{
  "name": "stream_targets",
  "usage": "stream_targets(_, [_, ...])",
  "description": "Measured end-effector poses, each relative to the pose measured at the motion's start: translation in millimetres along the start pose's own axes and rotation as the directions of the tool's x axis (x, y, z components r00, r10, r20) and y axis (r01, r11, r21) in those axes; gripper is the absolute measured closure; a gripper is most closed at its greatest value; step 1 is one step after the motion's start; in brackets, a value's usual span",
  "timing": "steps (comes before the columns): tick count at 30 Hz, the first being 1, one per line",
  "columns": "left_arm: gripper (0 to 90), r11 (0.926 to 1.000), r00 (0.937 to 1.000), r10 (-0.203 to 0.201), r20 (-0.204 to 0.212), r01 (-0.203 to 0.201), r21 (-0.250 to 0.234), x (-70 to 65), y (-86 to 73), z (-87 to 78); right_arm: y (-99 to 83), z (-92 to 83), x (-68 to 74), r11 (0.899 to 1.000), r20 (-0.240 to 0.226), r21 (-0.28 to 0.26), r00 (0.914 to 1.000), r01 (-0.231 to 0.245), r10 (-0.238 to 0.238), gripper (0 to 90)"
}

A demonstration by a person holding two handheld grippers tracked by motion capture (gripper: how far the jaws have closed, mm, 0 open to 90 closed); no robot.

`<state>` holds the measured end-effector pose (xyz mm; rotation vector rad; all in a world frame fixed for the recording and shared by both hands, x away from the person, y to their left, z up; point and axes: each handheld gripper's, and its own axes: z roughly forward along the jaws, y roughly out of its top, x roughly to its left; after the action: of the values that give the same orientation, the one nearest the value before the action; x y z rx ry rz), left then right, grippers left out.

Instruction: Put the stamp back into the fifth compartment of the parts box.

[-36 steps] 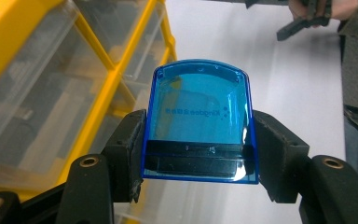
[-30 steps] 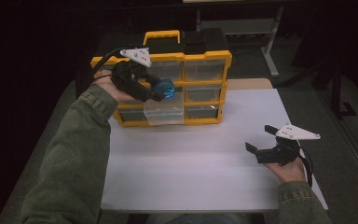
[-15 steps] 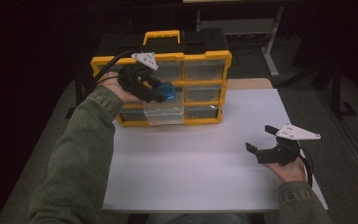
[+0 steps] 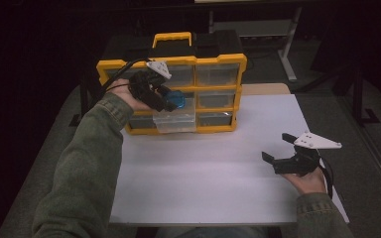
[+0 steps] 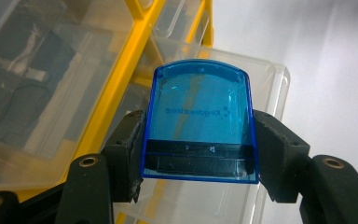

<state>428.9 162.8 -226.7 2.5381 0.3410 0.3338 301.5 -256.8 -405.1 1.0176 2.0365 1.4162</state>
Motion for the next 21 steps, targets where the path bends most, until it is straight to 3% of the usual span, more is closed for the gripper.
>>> stream_targets(5, [39.2,0.9998,0.9996,-0.017,0.021,0.017,0.013,-0.3,-0.6,3.5,0.1,0.1,0.3,1.0,-0.001,0.0,1.0,0.001,-0.001,0.0])
stream_targets(8, [31.7,0.9999,0.9978,-0.016,0.065,0.016,0.002,-2.0,-1.2,2.9,0.0,-0.2,-0.1,1.0,0.0,0.0,1.0,-0.001,0.001,0.0])
stream_targets(11, [17.3,1.0,0.9989,0.004,0.047,-0.004,0.003,-5.4,-1.8,1.2,0.0,-0.3,0.1,1.0,0.002,0.0,1.0,0.0,0.0,0.0])
stream_targets(15, [8.1,1.0,0.9988,0.006,0.048,-0.006,0.003,-6.9,-2.7,-0.8,0.1,-0.8,0.2,1.0,0.006,-0.004,1.0,-0.003,0.003,0.0])
stream_targets(17, [0.4,1.0,0.9999,0.002,0.015,-0.002,-0.006,-8.5,-3.6,-3.8,0.1,-0.9,0.4,1.0,0.005,-0.004,1.0,-0.004,0.004,0.0])
stream_targets(21, [0.0,0.9991,1.0,-0.001,0.005,0.001,-0.043,-10.6,-5.9,-11.9,0.3,-1.1,0.6,1.0,0.005,-0.006,1.0,-0.003,0.003,0.0])
